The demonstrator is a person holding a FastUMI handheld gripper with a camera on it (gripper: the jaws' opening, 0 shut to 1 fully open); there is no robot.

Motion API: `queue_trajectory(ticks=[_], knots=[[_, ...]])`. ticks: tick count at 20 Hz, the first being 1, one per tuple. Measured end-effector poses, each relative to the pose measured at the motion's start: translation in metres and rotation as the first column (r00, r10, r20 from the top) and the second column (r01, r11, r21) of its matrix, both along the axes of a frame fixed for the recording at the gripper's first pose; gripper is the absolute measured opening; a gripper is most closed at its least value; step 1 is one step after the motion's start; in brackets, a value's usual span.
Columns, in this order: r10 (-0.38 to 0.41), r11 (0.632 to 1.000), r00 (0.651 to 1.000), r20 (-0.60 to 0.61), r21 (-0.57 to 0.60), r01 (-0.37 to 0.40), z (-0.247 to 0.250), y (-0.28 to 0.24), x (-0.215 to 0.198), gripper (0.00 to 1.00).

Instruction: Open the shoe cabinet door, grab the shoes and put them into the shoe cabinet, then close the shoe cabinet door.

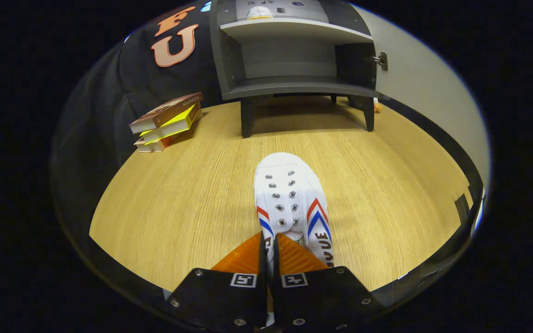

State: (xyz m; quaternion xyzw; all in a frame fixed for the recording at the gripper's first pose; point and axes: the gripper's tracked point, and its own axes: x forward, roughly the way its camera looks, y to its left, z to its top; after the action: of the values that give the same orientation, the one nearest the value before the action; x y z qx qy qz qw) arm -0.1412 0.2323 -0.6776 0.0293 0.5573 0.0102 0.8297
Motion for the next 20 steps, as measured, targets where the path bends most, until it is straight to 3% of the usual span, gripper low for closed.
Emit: queue_trajectory(ticks=[1, 8, 16, 18, 20], knots=[[0.007, 1.0, 1.0, -0.023, 0.009, -0.007, 0.0, 0.004, 0.002, 0.02], [0.016, 0.998, 1.0, -0.013, 0.059, -0.015, 0.039, 0.006, 0.035, 0.01], [0.028, 0.996, 0.996, 0.086, 0.088, -0.035, 0.125, -0.029, 0.071, 0.0], [0.006, 0.994, 0.991, 0.131, 0.107, -0.02, 0.148, -0.036, 0.092, 0.0], [-0.066, 0.982, 0.987, 0.147, 0.184, 0.038, 0.166, -0.037, 0.106, 0.0]])
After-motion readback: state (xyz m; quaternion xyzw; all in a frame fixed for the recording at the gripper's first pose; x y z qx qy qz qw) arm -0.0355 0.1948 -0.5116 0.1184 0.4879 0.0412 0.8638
